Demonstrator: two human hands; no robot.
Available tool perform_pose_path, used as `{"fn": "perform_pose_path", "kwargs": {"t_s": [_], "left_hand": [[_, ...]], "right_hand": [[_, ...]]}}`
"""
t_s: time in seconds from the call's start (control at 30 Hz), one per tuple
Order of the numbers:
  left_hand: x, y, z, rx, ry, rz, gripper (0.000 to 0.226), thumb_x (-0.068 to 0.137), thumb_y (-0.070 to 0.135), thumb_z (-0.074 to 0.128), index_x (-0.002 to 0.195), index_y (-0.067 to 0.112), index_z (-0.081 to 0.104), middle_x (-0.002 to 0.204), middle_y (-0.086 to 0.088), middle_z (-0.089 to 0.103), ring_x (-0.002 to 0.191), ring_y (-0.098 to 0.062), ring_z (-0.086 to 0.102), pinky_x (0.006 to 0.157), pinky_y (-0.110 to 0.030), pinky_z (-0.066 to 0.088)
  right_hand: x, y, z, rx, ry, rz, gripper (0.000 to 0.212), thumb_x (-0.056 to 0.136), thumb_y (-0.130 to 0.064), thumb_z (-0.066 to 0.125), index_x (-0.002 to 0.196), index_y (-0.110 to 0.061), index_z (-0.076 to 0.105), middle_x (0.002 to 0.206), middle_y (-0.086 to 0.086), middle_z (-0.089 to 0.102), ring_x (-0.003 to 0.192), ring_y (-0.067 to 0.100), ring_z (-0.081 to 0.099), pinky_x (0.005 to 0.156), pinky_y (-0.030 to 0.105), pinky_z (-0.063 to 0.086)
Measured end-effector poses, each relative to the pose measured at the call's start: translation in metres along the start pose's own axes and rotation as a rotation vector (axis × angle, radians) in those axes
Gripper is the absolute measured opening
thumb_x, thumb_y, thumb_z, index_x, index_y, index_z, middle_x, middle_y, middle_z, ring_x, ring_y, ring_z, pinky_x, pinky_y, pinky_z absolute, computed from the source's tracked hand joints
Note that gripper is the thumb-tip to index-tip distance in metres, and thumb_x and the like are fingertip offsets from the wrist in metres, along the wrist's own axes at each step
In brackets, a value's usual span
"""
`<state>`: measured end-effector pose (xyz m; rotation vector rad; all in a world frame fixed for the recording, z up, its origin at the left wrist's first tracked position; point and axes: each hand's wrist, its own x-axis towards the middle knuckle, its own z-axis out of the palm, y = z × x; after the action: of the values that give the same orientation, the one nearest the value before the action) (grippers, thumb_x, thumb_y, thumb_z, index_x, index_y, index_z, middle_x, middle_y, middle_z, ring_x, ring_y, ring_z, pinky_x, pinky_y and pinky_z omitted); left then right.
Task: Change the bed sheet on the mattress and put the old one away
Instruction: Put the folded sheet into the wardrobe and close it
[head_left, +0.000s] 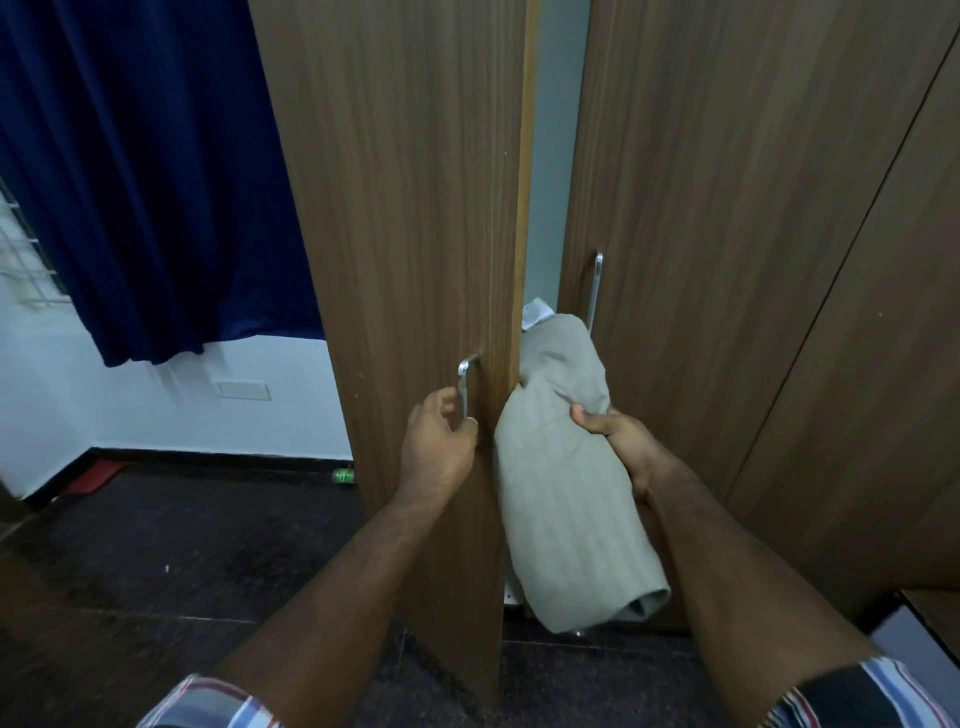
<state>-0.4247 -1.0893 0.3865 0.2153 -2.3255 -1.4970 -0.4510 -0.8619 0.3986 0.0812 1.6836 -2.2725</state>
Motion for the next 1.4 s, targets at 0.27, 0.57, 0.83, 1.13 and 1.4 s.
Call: {"fn": "perform_pose_path", "kwargs": {"t_s": [0.27,0.57,0.83,1.13,1.4], "left_hand": [[-0.027,0.074,0.026,-0.147,-0.27,0.356,0.038,0.094,0.018,0.059,0.131,0.024,0.062,0.132,0.008,0.064,0.121,-0.003,0.058,0.103,-0.024,0.048],[0.005,0.1,0.038,-0.368,-0.275,0.049,0.038,0.096,0.022,0.065,0.133,0.019,0.058,0.13,0.003,0.062,0.106,-0.006,0.062,0.089,-0.03,0.058],[0.036,0.075,0.003,-0.402,-0.125,-0.076,0.026,0.098,0.025,0.062,0.123,0.022,0.063,0.11,0.005,0.067,0.099,-0.015,0.066,0.073,-0.028,0.058],[0.083,0.003,-0.076,-0.094,0.151,-0.027,0.012,0.089,0.024,0.066,0.101,0.026,0.069,0.101,0.005,0.07,0.099,-0.017,0.067,0.089,-0.034,0.054],[0.096,-0.049,-0.112,-0.46,-0.696,-0.601,0.082,0.077,0.085,0.054,0.129,0.022,0.067,0.129,-0.005,0.069,0.12,-0.027,0.065,0.101,-0.046,0.051]], "right_hand": [[0.009,-0.003,0.0,-0.038,-0.219,0.094,0.054,0.077,-0.024,0.078,0.125,-0.002,0.066,0.119,0.024,0.069,0.107,0.038,0.068,0.092,0.047,0.056],[-0.004,0.025,0.045,-0.015,-0.412,0.079,0.031,0.063,-0.017,0.078,0.093,-0.01,0.08,0.099,0.012,0.076,0.089,0.025,0.074,0.079,0.033,0.058],[-0.007,0.071,0.123,-0.157,-0.483,0.177,0.025,0.095,0.006,0.051,0.093,-0.013,0.067,0.083,0.0,0.073,0.069,0.005,0.071,0.065,0.018,0.054],[0.039,0.063,0.133,0.043,-0.26,-0.026,0.018,0.093,-0.008,0.063,0.11,-0.01,0.068,0.105,0.012,0.075,0.089,0.023,0.073,0.074,0.032,0.059],[0.074,0.035,0.133,0.17,-0.142,-0.142,0.051,0.089,-0.026,0.071,0.136,-0.013,0.056,0.128,0.014,0.068,0.117,0.034,0.065,0.101,0.052,0.051]]}}
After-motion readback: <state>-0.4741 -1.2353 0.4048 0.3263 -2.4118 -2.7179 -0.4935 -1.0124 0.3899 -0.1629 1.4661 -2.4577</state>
